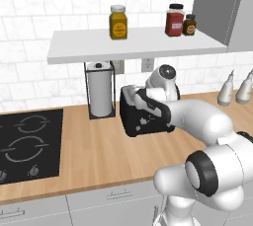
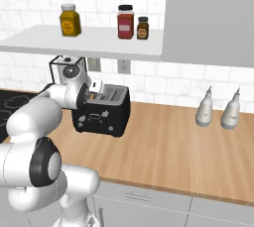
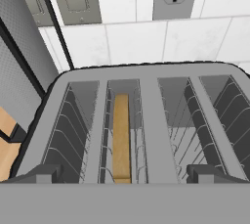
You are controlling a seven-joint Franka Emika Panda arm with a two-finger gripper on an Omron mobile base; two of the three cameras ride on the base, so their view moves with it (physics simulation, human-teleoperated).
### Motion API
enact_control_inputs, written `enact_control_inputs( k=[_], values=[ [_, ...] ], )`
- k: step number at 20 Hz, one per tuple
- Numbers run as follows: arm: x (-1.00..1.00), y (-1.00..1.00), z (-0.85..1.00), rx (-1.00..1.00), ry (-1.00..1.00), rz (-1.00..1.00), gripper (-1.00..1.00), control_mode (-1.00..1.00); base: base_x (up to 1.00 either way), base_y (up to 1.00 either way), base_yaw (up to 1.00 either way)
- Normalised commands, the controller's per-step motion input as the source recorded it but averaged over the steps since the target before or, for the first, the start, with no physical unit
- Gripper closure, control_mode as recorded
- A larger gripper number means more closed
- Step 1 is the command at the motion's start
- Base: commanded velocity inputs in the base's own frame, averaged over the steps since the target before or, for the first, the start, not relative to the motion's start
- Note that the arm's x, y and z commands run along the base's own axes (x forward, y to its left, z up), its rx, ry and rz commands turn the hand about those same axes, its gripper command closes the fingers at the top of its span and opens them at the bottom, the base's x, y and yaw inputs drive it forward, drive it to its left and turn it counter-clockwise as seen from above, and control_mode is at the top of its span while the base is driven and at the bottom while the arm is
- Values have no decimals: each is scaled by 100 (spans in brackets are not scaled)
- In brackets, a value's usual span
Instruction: Start the toaster. Once the lever pops up, take the bread to the plate on the dining counter.
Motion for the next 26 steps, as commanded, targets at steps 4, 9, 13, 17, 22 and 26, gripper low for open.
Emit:
enact_control_inputs(
  k=[4, 9, 13, 17, 22, 26],
  values=[
    [0, 0, 0, 0, 0, 0, -100, -100, 0, 0, 0],
    [0, 0, 0, 0, 0, 0, -100, -100, 0, 0, 0],
    [0, 0, 0, 0, 0, 0, -100, -100, 0, 0, 0],
    [0, 0, 0, 0, 0, 0, -100, -100, 0, 0, 0],
    [0, 0, 0, 0, 0, 0, -100, -100, 0, 0, 0],
    [0, 0, 0, 0, 0, 0, -100, -100, 0, 0, 0]
  ],
)
